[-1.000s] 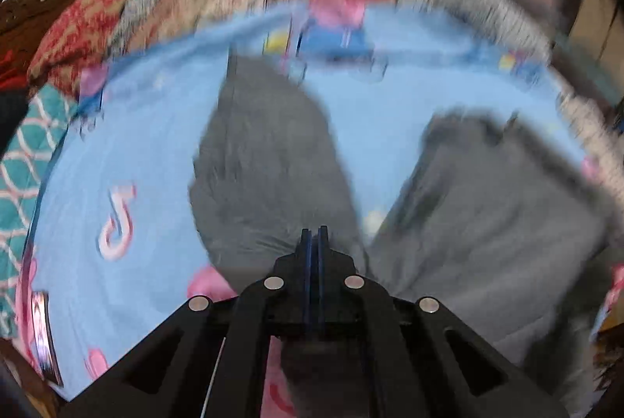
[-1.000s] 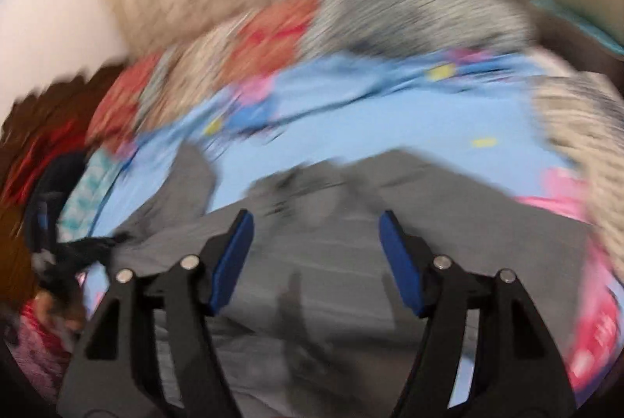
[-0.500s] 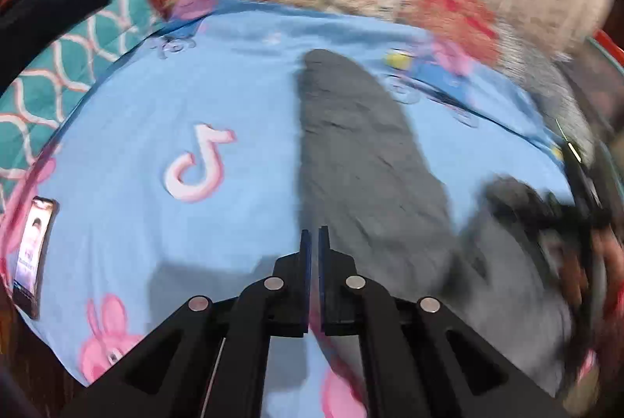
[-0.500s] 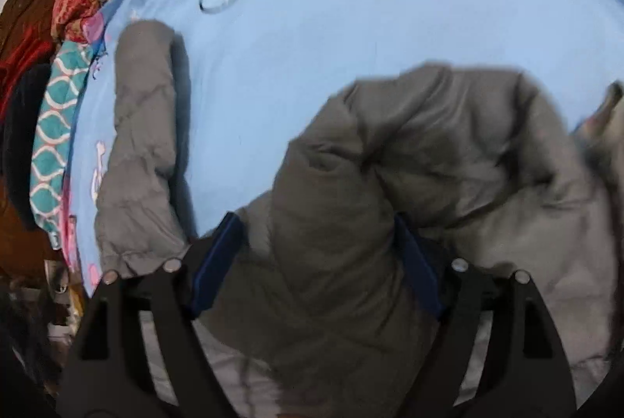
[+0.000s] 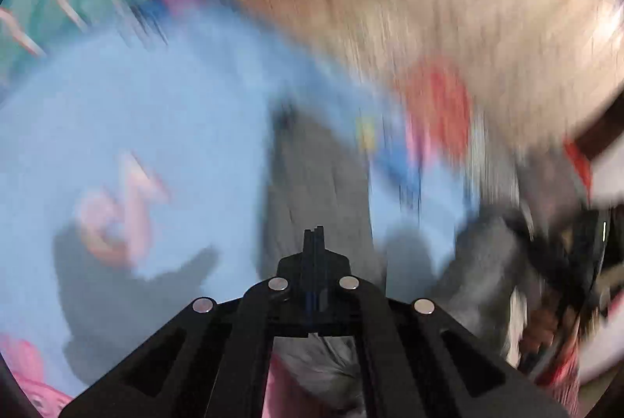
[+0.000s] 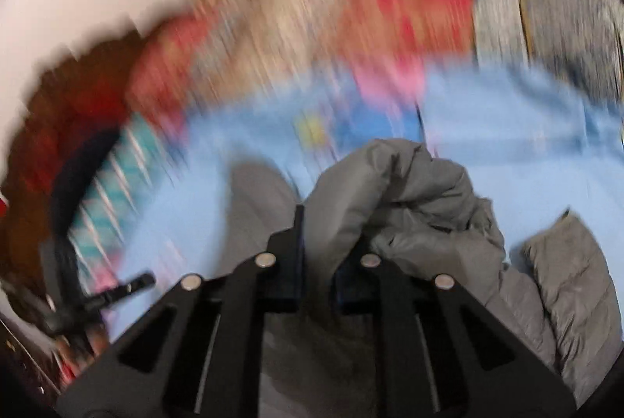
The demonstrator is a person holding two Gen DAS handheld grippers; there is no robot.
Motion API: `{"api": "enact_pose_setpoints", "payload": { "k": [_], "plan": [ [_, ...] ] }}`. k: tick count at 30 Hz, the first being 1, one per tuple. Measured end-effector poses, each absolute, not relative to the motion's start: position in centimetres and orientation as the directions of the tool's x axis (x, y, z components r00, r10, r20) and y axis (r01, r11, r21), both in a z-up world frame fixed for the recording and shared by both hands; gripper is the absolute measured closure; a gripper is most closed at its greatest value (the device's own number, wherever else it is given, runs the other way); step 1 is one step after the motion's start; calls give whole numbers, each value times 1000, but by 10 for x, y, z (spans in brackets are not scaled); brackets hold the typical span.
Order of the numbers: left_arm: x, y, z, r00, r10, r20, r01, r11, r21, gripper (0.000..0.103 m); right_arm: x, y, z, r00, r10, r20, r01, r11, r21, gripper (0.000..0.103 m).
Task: Fold large clothes
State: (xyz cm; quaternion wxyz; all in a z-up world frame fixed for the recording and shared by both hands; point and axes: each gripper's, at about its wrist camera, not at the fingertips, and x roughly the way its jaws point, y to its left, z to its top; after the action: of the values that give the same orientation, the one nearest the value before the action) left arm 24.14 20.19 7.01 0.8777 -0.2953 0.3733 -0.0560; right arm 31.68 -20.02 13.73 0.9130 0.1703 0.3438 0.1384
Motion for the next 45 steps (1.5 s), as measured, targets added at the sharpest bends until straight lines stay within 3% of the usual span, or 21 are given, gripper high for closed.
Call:
{"api": "enact_pose_setpoints", "payload": {
  "k": [1,2,3,4,6,10,13,21,23,27,29,30,31,32,34,39,40,41,43,45],
  "plan": [
    [231,224,87,791,-217,-572,-188,803,-565,103,322,-198,141,750,339,-568,-114,912,394,84],
    [224,241,96,828,-122,-547,-252,791,-558,103,331,-192,139,760,282,-586,-72,932,355,55],
    [222,247,98,829,-65,-555,-294,793,-533,103,342,-185,128,730,215,-649,-26,958,287,32],
    [225,252,95,798,-7,-603,-351,807,-475,103,349,-179,117,692,160,-703,-1,975,222,15],
    [233,254,79,738,-17,-675,-369,827,-424,103,361,-169,80,565,14,-825,48,998,49,19],
    [251,236,22,575,-142,-806,-358,842,-404,103,319,-199,65,589,106,-801,60,983,174,20],
    [266,213,-10,479,-246,-843,-328,841,-431,103,276,-231,66,612,85,-786,55,987,149,20],
    [319,157,-38,384,-364,-848,-173,874,-454,103,208,-338,56,584,-225,-780,183,973,-144,20],
    [340,137,-48,322,-396,-860,-120,884,-452,103,211,-352,45,549,-218,-807,165,975,-150,16],
    [356,112,-66,244,-477,-844,-96,855,-510,103,226,-362,9,463,-179,-868,137,982,-129,16],
    [354,100,-64,243,-504,-829,-59,845,-531,103,233,-366,-14,419,-229,-879,164,971,-175,19],
    [352,94,-61,259,-498,-828,-36,851,-523,103,236,-370,-20,406,-243,-881,191,965,-178,29],
    [347,88,-53,306,-460,-833,-6,874,-485,103,236,-374,-21,412,-235,-880,219,963,-155,55],
    [344,86,-47,340,-425,-839,8,894,-449,103,235,-378,-15,436,-235,-869,249,959,-134,71],
    [342,86,-34,410,-362,-837,23,922,-387,103,227,-389,4,499,-261,-827,319,942,-105,79],
    [343,146,-6,567,-168,-806,-180,930,-321,103,191,-449,21,416,-503,-757,590,783,-197,79],
    [339,168,0,595,-113,-796,-256,912,-321,103,183,-459,18,404,-481,-778,598,782,-173,77],
    [335,182,2,602,-76,-795,-306,898,-317,103,175,-469,13,398,-418,-817,590,798,-121,65],
    [322,207,5,604,-53,-795,-363,870,-334,103,152,-474,18,412,-390,-824,604,794,-73,53],
    [310,215,5,592,-75,-803,-364,864,-349,103,136,-465,37,478,-371,-796,603,798,-10,52]
  ]
}}
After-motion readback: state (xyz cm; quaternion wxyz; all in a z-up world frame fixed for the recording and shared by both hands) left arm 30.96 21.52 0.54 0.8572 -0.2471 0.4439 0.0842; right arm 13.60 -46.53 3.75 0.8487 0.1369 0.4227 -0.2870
